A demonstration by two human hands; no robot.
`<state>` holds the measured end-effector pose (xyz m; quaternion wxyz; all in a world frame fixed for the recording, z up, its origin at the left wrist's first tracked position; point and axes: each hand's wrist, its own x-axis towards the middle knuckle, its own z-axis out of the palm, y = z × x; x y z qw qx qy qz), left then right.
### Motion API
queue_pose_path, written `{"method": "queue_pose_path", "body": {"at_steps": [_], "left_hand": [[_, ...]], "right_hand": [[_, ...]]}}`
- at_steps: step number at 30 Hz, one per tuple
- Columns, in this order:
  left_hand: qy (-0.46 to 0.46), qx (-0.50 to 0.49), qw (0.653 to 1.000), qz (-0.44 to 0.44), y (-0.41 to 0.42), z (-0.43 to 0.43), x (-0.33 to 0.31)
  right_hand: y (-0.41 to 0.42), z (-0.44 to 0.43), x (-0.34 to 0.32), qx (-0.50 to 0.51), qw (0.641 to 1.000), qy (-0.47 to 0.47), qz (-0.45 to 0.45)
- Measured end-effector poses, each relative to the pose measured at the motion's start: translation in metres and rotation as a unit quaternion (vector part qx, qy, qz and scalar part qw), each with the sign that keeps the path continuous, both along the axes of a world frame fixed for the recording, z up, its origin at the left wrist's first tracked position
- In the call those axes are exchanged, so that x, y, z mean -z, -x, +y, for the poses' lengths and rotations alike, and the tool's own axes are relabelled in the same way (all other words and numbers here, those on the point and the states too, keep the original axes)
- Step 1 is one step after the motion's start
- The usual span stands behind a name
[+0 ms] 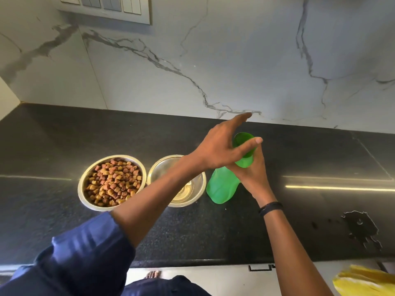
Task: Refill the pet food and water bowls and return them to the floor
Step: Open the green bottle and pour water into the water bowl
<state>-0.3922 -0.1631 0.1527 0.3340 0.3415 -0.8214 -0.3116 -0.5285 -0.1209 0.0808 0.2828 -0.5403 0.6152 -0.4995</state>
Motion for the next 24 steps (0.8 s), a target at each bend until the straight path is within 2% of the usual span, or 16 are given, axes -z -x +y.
{"method": "queue_pose_path", "body": {"at_steps": [4, 9, 16, 20, 22, 24], "left_hand": [[0.015, -0.001, 1.0, -0.027, 0.023, -0.007, -0.002], [-0.039, 0.009, 0.999, -0.023, 0.045, -0.007, -0.005], [-0.044, -0.157, 0.984, 0.065, 0.06, 0.011, 0.003], [-0.117, -0.094, 0.986, 0.072, 0.041, 0.004, -0.001], [-0.09, -0.111, 0.989, 0.044, 0.025, 0.001, -0.006], [-0.035, -0.193, 0.98, 0.02, 0.01, -0.002, -0.008]], "right_hand": [[-0.003, -0.001, 0.008, 0.014, 0.999, 0.018, -0.023], [-0.003, -0.002, 0.018, 0.042, 0.998, 0.024, -0.032], [-0.014, -0.006, 0.025, 0.054, 0.995, 0.037, -0.081], [-0.014, -0.002, 0.02, 0.06, 0.992, 0.089, -0.072], [-0.014, -0.001, 0.02, 0.057, 0.991, 0.1, -0.075], [-0.016, -0.001, 0.02, 0.061, 0.99, 0.107, -0.066]]}}
